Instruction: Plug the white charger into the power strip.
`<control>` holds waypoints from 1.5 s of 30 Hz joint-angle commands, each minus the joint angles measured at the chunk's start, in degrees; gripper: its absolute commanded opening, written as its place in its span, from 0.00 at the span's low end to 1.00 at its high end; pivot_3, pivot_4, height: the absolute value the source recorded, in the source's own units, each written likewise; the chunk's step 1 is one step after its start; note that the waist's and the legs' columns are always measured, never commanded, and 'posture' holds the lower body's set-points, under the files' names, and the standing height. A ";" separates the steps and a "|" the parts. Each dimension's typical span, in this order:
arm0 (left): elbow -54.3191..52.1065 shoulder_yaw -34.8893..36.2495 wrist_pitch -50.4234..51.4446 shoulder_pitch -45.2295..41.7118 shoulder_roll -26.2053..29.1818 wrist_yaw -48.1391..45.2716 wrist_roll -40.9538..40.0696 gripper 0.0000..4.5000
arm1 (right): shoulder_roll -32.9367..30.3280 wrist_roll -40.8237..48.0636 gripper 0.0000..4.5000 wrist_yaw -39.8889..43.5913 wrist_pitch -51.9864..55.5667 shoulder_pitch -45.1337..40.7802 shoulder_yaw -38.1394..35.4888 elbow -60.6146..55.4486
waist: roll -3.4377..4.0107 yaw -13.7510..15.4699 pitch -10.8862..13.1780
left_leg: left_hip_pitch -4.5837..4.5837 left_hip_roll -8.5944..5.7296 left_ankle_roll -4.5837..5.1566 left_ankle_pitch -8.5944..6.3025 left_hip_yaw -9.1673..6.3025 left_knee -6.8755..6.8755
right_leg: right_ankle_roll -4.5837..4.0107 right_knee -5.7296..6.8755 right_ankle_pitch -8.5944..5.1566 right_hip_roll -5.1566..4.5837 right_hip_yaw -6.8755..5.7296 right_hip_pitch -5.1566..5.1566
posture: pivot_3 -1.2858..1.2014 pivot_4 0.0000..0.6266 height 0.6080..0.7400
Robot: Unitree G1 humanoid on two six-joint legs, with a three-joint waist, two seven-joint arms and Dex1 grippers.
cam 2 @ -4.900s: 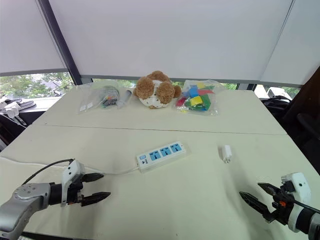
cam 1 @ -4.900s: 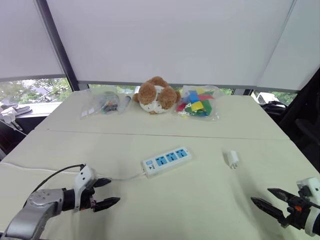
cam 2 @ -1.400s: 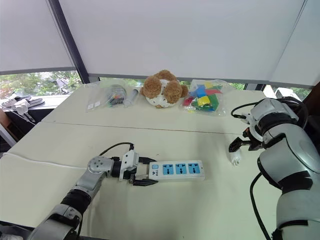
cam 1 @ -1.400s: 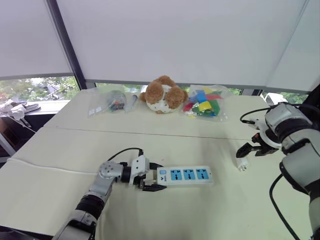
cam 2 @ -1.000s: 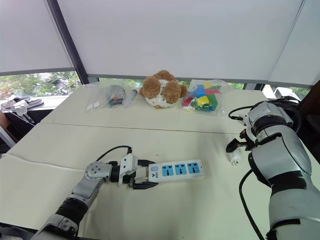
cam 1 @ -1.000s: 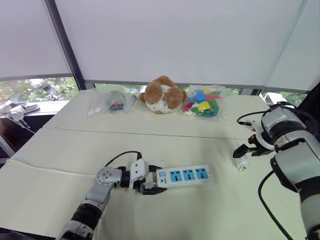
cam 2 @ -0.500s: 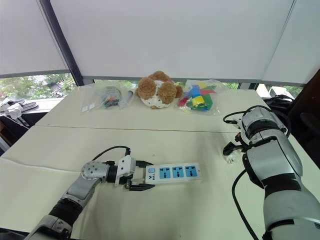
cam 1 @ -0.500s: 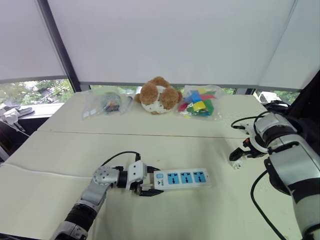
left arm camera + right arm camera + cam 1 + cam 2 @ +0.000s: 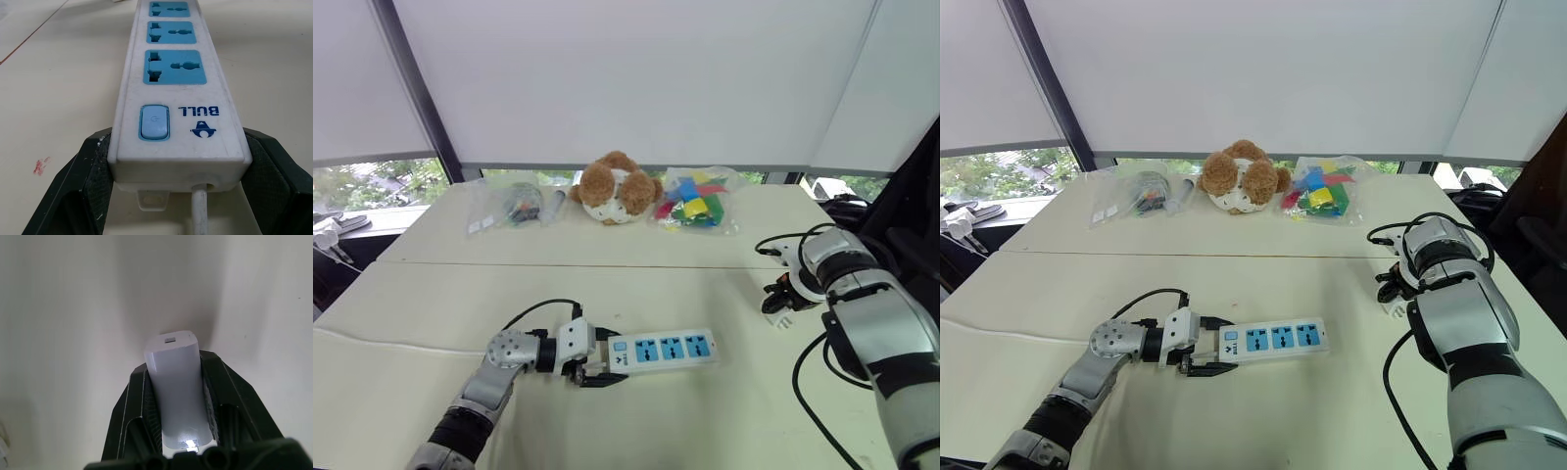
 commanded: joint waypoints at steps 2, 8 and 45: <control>3.48 -3.63 0.49 1.90 0.01 -0.08 2.98 0.67 | -1.27 -4.43 0.16 6.69 -2.51 -0.67 3.31 0.16 | 0.00 0.03 0.00 | 0.02 0.00 0.00 0.00 0.00 0.00 | 0.01 0.03 0.00 0.00 0.00 0.01 | 0.52 0.24 0.99; 6.76 -4.51 -1.16 0.28 -2.10 0.17 3.61 0.67 | -2.89 -9.15 0.16 17.79 -5.34 -0.68 8.18 0.02 | 0.01 0.44 0.00 | 0.08 -0.02 -0.01 0.00 0.01 0.05 | 0.02 0.03 -0.01 -0.01 0.01 0.13 | 0.52 0.24 0.99; 28.01 -8.55 -13.70 -16.19 -1.84 -11.97 4.90 0.67 | -26.89 4.39 0.93 28.17 -22.25 44.61 -2.12 -61.64 | -0.94 1.02 -0.55 | 0.36 0.19 -0.02 -0.02 -0.18 0.15 | 0.26 -0.15 -0.40 0.23 0.09 0.60 | 0.52 0.24 0.99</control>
